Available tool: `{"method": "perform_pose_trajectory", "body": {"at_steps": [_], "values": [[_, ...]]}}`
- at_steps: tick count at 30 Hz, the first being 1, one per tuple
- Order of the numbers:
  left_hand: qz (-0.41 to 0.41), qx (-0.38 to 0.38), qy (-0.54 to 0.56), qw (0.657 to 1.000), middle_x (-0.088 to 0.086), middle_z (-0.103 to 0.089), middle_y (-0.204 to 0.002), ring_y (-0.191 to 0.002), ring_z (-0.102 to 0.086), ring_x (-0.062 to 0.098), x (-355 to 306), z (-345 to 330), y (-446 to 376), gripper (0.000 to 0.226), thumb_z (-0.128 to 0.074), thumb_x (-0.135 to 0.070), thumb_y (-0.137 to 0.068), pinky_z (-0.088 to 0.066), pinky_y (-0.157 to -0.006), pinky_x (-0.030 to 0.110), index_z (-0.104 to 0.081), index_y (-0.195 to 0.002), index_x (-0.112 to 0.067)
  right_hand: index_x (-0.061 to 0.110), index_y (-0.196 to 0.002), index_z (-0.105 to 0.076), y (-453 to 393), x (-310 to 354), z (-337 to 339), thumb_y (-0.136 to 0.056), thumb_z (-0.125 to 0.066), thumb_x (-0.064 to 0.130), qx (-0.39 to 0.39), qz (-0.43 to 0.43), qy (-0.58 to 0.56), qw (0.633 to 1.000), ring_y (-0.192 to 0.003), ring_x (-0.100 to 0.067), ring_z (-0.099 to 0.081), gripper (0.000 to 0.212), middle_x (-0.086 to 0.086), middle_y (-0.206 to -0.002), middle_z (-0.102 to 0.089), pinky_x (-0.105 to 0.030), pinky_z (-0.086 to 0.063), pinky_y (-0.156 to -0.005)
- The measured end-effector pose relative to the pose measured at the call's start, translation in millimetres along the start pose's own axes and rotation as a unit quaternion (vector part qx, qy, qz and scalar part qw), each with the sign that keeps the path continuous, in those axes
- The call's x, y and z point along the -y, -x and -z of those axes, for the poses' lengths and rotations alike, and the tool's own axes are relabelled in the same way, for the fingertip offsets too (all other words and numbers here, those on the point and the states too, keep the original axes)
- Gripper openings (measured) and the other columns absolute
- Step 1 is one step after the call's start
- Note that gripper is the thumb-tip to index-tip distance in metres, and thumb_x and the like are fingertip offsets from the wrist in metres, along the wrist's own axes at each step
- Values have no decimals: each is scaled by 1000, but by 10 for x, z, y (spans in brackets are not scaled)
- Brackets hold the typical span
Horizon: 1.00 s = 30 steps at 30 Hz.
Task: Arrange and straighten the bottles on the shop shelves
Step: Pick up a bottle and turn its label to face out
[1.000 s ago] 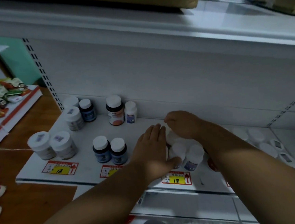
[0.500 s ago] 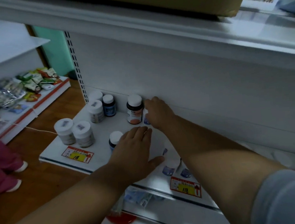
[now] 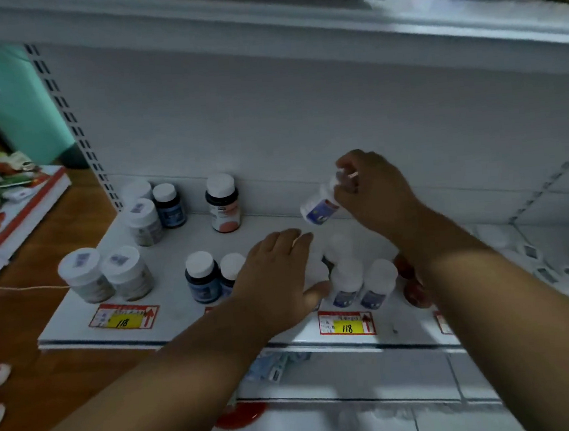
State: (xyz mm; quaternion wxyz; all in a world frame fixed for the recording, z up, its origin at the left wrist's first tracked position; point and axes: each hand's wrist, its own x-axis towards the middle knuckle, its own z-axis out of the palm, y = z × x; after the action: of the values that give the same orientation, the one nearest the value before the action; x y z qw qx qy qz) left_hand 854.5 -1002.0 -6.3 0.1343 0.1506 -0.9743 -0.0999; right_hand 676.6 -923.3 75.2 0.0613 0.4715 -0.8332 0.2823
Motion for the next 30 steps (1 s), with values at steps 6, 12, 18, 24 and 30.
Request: {"method": "perform_pose_trajectory", "body": {"at_steps": [6,12,18,24,30], "values": [[-26,55,-11,998,7,-14,-158,-144,-12,27,-264,-190,-307,98,-49,-76,-76,-10,-115,42,-11,-150,-24,3,-112,-58,401,-384,239,-84,-58,8,37,-33,90,995,-90,-30,-58,29,-15,-100,-62,-29,-37,-71],[36,87,-60,994,9,-6,-159,-146,0,33,-388,-376,-441,119,-24,-93,-56,-8,-115,52,-3,-150,-25,7,-114,-56,580,-588,-211,-83,-58,13,139,-77,81,984,-98,-33,-56,31,-16,-107,-58,-33,-45,-77],[-13,28,-80,996,3,-42,-140,-130,-33,29,-326,-434,-432,98,-41,-79,-70,-30,-101,41,-27,-147,-20,9,-112,-58,681,-696,-453,-95,-47,23,99,-110,10,989,-104,-26,-54,25,-12,-116,-58,-33,-41,-87],[-38,32,-43,998,2,-27,-153,-136,-23,27,-263,-436,-409,103,-48,-79,-69,-23,-108,42,-23,-149,-20,9,-118,-54,774,-662,-558,-101,-42,24,78,-192,-189,960,-106,-20,-52,26,-10,-117,-57,-21,-35,-88],[-59,18,-35,997,2,-40,-143,-126,-35,25,-239,-388,-420,104,-54,-80,-66,-31,-101,42,-32,-144,-17,19,-96,-55,747,-765,-565,-99,-44,23,94,-192,-217,952,-95,-18,-53,12,-5,-103,-59,-25,-37,-82]]}}
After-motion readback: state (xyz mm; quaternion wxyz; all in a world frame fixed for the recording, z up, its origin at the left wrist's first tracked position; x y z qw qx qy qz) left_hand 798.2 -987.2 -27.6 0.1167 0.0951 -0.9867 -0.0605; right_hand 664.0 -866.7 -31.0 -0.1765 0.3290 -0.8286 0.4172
